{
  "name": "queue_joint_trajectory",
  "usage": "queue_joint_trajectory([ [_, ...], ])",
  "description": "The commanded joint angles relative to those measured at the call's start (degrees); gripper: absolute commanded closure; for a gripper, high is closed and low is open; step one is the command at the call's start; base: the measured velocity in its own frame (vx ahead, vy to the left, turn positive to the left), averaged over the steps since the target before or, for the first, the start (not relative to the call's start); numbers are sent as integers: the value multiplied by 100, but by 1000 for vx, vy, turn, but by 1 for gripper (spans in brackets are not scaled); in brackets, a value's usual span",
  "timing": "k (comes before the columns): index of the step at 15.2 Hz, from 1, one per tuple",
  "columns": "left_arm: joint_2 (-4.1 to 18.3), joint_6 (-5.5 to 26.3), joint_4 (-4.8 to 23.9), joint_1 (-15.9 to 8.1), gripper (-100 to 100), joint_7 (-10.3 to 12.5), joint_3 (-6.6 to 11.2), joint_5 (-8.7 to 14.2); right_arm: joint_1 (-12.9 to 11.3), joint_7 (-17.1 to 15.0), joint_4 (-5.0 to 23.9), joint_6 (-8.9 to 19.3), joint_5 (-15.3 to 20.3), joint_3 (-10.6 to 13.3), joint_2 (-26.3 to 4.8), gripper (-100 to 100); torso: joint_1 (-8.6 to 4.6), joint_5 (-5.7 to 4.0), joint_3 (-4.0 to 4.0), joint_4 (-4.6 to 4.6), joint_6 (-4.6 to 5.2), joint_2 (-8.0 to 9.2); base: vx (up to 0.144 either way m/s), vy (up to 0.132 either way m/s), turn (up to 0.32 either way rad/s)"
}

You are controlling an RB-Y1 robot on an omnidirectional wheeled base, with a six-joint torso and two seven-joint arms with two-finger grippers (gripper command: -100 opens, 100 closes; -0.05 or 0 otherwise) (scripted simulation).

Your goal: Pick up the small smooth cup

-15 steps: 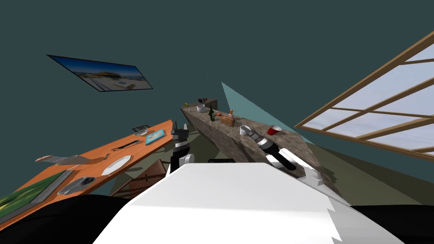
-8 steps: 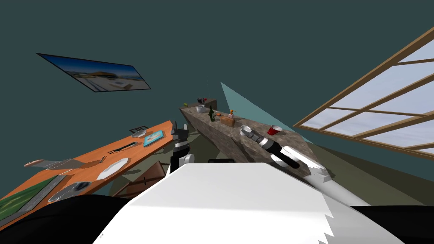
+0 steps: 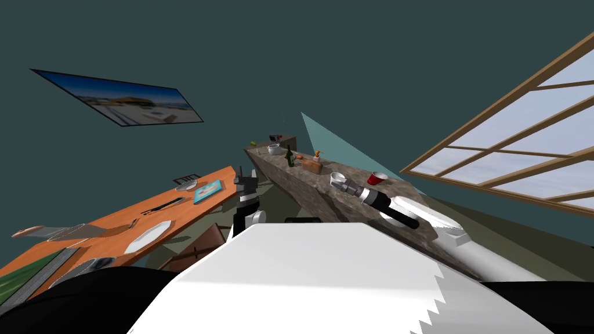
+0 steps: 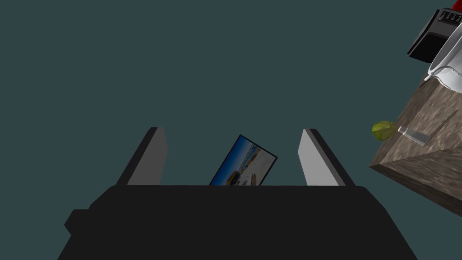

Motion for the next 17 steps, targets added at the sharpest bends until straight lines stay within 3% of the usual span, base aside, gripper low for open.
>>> queue_joint_trajectory([
  [1,0,0,0,0,0,0,0,0,-59,108,158,-29,225,57,-286,-100,0,0,0,0,0,0,33,42,-20],
  [3,0,0,0,0,0,0,0,0,-59,108,158,-29,225,57,-449,-100,4,1,-2,-1,1,-4,30,39,-21],
  [4,0,0,0,0,0,0,0,0,-72,206,274,-64,417,90,-630,-100,4,1,-2,-1,0,-3,43,57,3],
  [6,0,0,0,0,0,0,0,0,-72,206,274,-64,417,90,-795,-100,12,3,-5,-2,1,-9,38,49,-31],
  [7,0,0,0,0,0,0,0,0,-83,303,387,-100,609,127,-973,-100,7,2,-3,-1,1,-5,25,32,-29],
  [9,0,0,0,0,0,0,0,0,-83,303,387,-100,609,127,-1136,-100,3,1,-1,-1,1,-2,21,27,-33],
  [10,0,0,0,0,0,0,0,0,-90,399,498,-138,800,167,-1323,-100,0,0,0,0,1,0,26,35,-19],
  [12,0,0,0,0,0,0,0,0,-90,399,498,-138,800,167,-1471,-100,6,1,-2,-1,1,-4,32,43,-18],
  [13,0,0,0,0,0,0,0,0,-95,494,605,-177,990,211,-1666,-100,5,1,-2,-1,0,-3,33,44,-17],
  [17,0,0,0,0,0,0,0,0,-95,587,708,-218,1177,259,-2118,-100,7,2,-2,-1,1,-4,34,46,-29],
])
